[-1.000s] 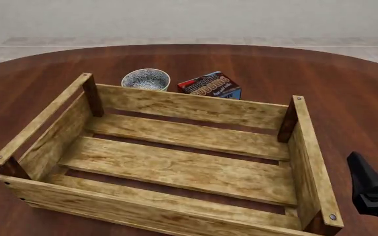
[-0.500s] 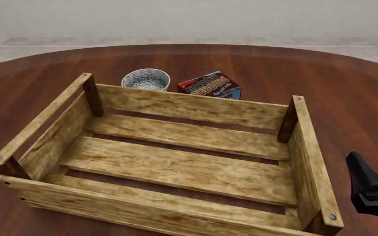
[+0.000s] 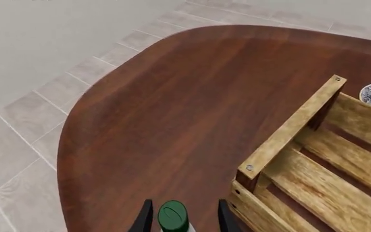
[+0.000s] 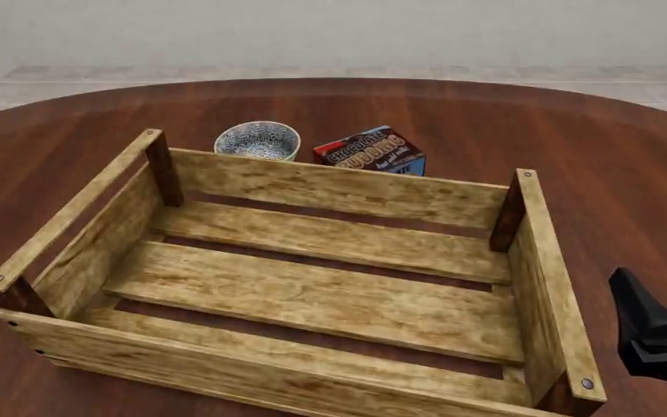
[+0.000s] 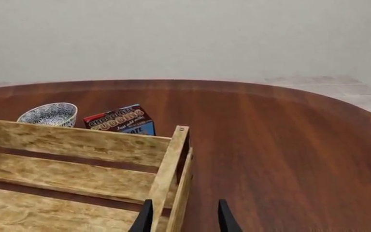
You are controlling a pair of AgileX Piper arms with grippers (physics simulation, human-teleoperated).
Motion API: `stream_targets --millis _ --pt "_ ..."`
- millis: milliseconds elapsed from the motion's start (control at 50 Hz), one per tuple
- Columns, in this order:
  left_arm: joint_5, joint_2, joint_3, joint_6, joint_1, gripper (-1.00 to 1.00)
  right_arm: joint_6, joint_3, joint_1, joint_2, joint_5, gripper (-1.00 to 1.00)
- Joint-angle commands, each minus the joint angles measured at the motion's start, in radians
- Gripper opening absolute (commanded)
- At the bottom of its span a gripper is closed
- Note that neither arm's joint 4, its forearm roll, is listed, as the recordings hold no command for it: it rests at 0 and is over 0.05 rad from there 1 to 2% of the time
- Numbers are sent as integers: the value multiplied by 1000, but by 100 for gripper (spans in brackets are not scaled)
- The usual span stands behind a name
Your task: Pick up the salad dressing and put it in the tray.
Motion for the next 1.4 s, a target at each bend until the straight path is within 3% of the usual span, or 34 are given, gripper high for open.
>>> stream_targets --millis 20,880,1400 --pt "-61 30 21 5 38 100 -3 0 -3 -9 10 100" --pt "-328 232 177 -24 95 100 -3 0 -19 -25 32 100" --pt "-451 332 248 0 128 100 -4 0 -24 -23 30 100"
